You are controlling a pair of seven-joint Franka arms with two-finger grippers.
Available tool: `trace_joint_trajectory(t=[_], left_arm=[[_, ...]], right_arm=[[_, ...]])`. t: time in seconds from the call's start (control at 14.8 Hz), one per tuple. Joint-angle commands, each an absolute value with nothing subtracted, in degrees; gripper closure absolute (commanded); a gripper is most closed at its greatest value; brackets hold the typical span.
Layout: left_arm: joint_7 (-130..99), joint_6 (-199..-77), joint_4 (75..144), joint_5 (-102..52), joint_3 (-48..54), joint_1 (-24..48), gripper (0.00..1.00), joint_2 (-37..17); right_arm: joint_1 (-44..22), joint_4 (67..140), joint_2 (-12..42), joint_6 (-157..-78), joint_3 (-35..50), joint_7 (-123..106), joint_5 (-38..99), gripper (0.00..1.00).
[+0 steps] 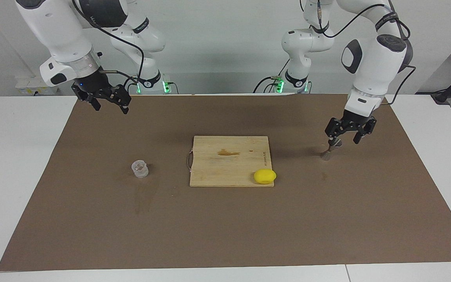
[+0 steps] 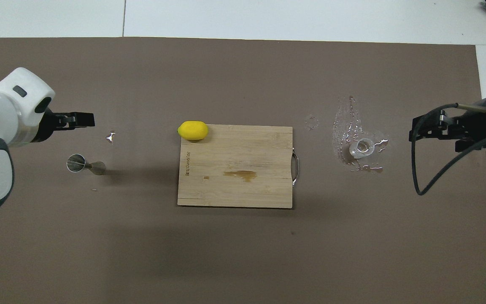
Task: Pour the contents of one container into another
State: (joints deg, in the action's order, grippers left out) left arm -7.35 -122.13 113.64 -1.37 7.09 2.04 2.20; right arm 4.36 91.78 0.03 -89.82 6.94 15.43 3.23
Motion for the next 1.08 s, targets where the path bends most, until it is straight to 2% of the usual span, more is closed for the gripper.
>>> trace_joint_trajectory(t=[0.0,0.34,0.61,0.74,0.88,1.01], left_arm=[[-8.5,-118.8,114.2,-0.8,6.7,7.6,0.00,3.5],[-9.3,-116.7,114.8,-0.9,6.8,13.3,0.00,4.0],[-9.1,-116.2,114.4,-1.1,6.8,13.4,0.00,4.0],[-7.6,-115.4,114.1,-5.3,6.0,11.6,0.00,4.0],[0.3,-112.3,111.9,-17.6,5.9,5.0,0.00,3.4],[7.4,-111.3,111.4,-20.1,5.8,-0.4,0.00,3.4]], right_arm=[[5.4,92.1,-0.3,-89.1,7.4,14.0,4.8,0.00],[5.4,92.1,-0.3,-89.1,7.4,14.0,4.8,0.00],[5.4,92.1,-0.3,-89.1,7.4,14.0,4.8,0.00],[5.4,92.1,-0.3,-89.1,7.4,14.0,4.8,0.00],[5.4,92.1,-0.3,-89.1,7.4,14.0,4.8,0.00],[5.4,92.1,-0.3,-89.1,7.4,14.0,4.8,0.00]])
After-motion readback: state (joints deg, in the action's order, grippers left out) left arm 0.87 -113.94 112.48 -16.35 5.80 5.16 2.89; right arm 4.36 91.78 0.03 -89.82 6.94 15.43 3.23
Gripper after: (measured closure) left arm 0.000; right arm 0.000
